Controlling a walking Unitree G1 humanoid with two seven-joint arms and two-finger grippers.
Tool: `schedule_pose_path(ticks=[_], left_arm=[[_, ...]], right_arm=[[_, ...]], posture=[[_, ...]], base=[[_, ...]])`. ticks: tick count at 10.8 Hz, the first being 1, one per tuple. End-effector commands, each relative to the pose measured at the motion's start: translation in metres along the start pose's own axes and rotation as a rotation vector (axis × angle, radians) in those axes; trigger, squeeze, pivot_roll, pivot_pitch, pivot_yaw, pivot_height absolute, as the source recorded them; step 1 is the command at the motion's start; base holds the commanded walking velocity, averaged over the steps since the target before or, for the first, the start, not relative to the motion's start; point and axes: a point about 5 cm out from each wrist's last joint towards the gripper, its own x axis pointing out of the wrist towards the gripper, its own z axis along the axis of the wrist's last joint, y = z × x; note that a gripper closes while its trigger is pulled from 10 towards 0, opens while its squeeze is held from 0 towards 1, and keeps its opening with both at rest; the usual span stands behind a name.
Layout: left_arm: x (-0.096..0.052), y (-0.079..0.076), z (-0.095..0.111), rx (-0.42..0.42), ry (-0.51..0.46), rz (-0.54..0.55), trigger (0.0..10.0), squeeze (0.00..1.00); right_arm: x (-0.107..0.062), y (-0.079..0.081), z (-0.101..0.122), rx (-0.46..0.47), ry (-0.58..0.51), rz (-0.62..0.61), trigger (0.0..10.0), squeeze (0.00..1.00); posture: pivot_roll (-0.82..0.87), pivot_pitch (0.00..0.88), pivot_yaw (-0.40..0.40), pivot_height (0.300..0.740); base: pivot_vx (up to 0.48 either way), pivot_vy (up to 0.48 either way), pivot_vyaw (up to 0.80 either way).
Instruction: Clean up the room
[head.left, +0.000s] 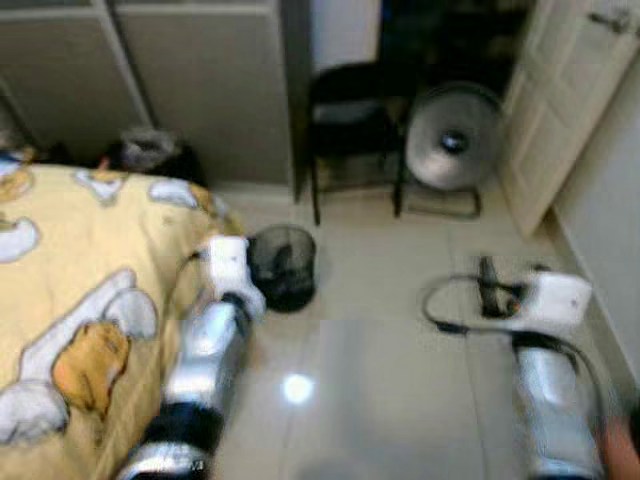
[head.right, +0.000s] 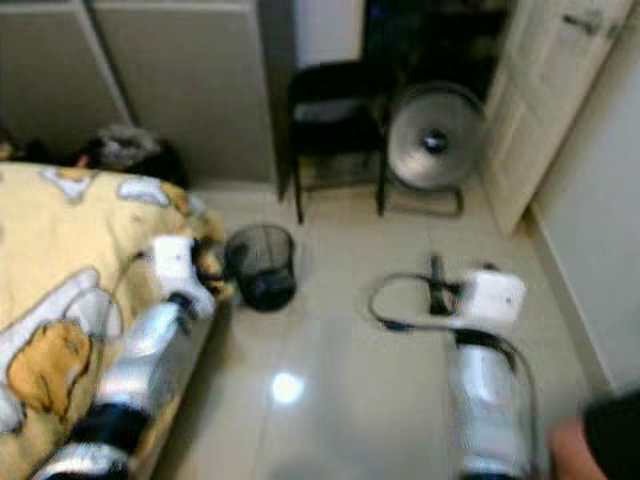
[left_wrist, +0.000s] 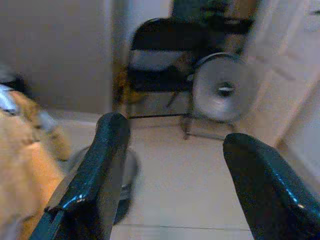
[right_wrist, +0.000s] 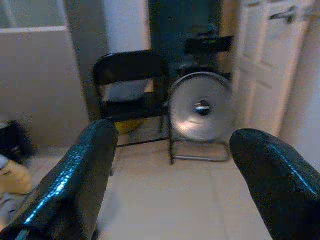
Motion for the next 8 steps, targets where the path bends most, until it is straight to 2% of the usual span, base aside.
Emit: schedule_pose_path(ticks=[1, 3, 5, 8], left_arm=[[0.006, -0.010, 0.009, 0.018, -0.038, -0.034, 10.0, 0.00], [0.008, -0.002, 0.018, 0.043, -0.089, 0.018, 10.0, 0.00], [0.007, -0.006, 0.016, 0.038, -0.080, -0.003, 10.0, 0.00], [0.008, -0.014, 0.010, 0.026, -0.064, -0.025, 10.0, 0.00]], right_arm=[[0.002, -0.007, 0.001, -0.028, 0.000, -0.008, 10.0, 0.33], [0.006, -0.003, 0.000, -0.051, 0.009, 0.016, 10.0, 0.32], [0.006, -0.004, 0.000, -0.045, 0.012, 0.017, 10.0, 0.32], [0.007, -0.008, -0.001, -0.052, 0.034, 0.011, 10.0, 0.33]], posture=[[-0.20, 0.000, 0.059, 0.740], [-0.19, 0.000, 0.058, 0.740], [-0.20, 0.000, 0.056, 0.740], [-0.22, 0.000, 0.058, 0.740]], base=[[0.480, 0.000, 0.00], [0.480, 0.000, 0.00], [0.480, 0.000, 0.00], [0.480, 0.000, -0.56]])
